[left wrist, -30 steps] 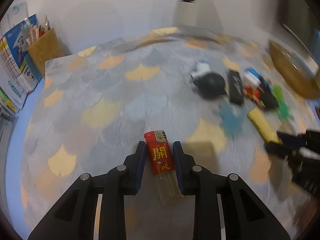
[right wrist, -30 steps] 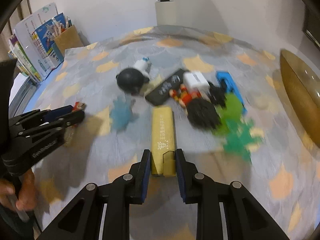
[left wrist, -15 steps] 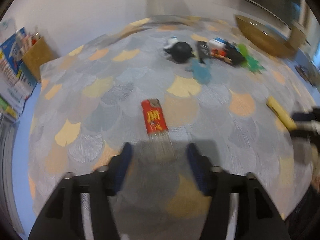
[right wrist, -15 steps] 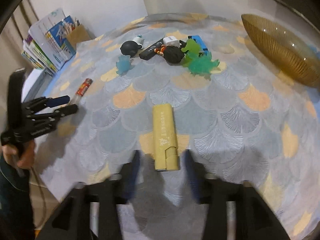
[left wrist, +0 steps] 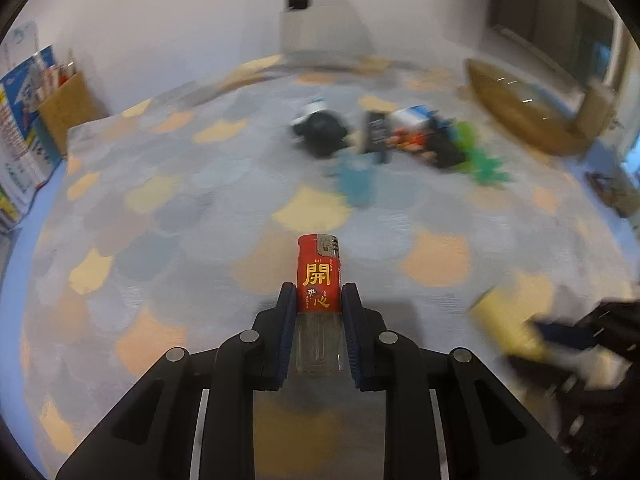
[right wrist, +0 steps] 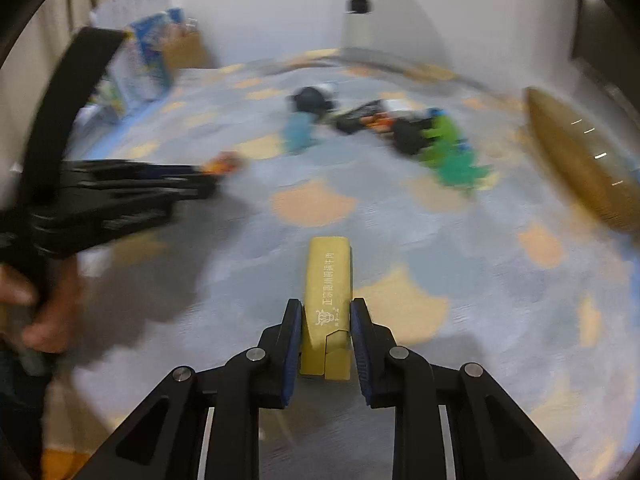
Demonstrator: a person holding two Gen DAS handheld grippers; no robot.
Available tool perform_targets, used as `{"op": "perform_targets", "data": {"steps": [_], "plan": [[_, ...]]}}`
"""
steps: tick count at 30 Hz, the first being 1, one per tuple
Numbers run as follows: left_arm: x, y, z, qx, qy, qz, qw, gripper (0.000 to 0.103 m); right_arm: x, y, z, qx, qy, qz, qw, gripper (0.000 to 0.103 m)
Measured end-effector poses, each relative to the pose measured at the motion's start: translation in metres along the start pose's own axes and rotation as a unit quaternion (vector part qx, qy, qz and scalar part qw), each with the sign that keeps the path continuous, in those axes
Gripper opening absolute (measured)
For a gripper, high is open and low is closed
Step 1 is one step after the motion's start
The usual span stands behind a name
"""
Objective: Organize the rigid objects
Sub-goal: 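Carry the yellow tube and red lighter to the amber bowl and release them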
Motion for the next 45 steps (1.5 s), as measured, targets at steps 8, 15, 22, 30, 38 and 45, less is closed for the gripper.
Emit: {"op": "perform_targets", "data": {"steps": [8, 15, 22, 30, 38, 45], "plan": [[-0.033, -0.043, -0.066, 0.061, -0.092, 0.020, 0.9937, 0.020, -0.011, -0.043, -0.056, -0.065, -0.069, 0.068, 0.993, 0.011], [-0.064, -0.078, -0.071, 0.062, -0.116, 0.042, 0.9904, 0.020, -0.012, -0.107, -0.066, -0.116, -0.036, 0.109, 0.987, 0.022], [-0.054, -0.091, -0.050, 0.060, -0.074, 0.036, 0.9947, 0.020, 0.012, -0.068, -0.045, -0.081, 0.012, -0.035, 0.996, 0.064], [-0.066, -0.111, -0.062, 0.049, -0.089, 0.070, 0.9923, 0.020, 0.008, -0.033, -0.011, -0.040, 0.028, -0.116, 0.992, 0.025], [-0.124, -0.154, -0.059, 0.067, -0.118, 0.093, 0.9864, 0.020, -0.023, -0.126, -0.092, -0.021, -0.073, 0.029, 0.997, 0.025], [-0.196, -0.219, -0.011, 0.099, -0.100, 0.101, 0.9850, 0.020, -0.070, -0.247, -0.155, 0.066, -0.137, 0.158, 0.976, 0.025]]}}
Point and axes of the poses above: each gripper's, at about its wrist camera, not at the fingertips, and z roughly the way its jaws point, y to its left, x to its underside, the point moved 1 cm from there along z, roughly the way its jaws point, and after that the axes turned 2 degrees about -x, right-handed, at the moved point
